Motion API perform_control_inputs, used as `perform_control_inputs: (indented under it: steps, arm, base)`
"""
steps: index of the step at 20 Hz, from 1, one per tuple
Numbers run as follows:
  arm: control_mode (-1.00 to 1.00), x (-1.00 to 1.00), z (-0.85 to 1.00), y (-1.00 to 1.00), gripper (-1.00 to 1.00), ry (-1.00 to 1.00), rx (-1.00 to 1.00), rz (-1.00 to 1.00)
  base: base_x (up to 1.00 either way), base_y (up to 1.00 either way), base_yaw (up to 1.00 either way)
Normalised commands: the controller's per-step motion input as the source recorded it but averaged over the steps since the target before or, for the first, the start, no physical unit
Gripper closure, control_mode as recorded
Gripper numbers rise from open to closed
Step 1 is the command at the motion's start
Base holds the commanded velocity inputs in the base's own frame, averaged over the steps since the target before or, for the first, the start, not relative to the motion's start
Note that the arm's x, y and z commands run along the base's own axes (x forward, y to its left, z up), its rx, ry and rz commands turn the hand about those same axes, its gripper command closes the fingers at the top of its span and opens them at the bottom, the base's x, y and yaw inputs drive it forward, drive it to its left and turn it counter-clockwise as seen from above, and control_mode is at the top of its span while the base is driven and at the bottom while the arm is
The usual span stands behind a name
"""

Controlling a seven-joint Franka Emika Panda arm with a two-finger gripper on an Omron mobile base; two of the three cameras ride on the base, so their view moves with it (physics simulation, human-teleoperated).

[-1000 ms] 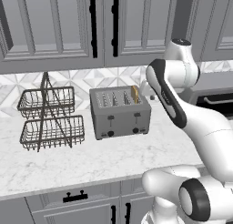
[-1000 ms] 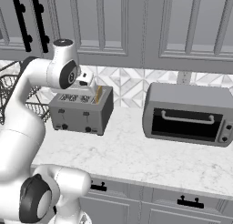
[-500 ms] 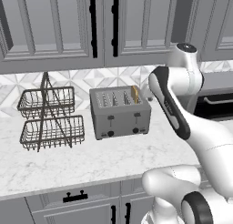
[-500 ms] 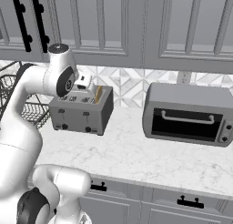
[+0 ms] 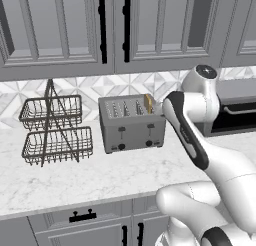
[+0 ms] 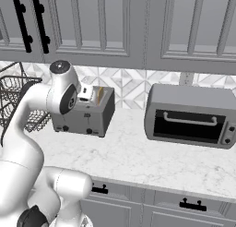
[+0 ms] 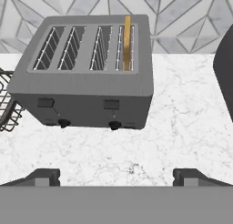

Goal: Start the toaster. Once the lever pops up, take the bread to the plate on the dining counter.

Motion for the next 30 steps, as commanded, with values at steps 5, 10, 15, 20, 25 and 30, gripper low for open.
perform_control_inputs:
  steps: [5, 10, 15, 20, 25, 30]
  arm:
    - [-1.0, 0.01, -0.4, 0.0, -1.0, 0.0, 0.0, -0.02]
    - [-1.0, 0.03, -0.22, 0.0, -1.0, 0.0, 0.0, -0.02]
    - [-1.0, 0.08, -0.03, 0.0, -1.0, 0.0, 0.0, -0.02]
    - [-1.0, 0.08, -0.13, 0.01, -1.0, 0.0, 0.0, -0.02]
    - [-1.0, 0.2, 0.0, 0.0, -1.0, 0.0, 0.0, 0.0]
    - [-1.0, 0.34, -0.03, 0.0, -1.0, 0.0, 0.0, 0.0]
  base:
    - [0.0, 0.0, 0.0]
    - [0.0, 0.0, 0.0]
    - [0.0, 0.0, 0.0]
    - [0.0, 0.0, 0.0]
    - [0.0, 0.0, 0.0]
    - [0.0, 0.0, 0.0]
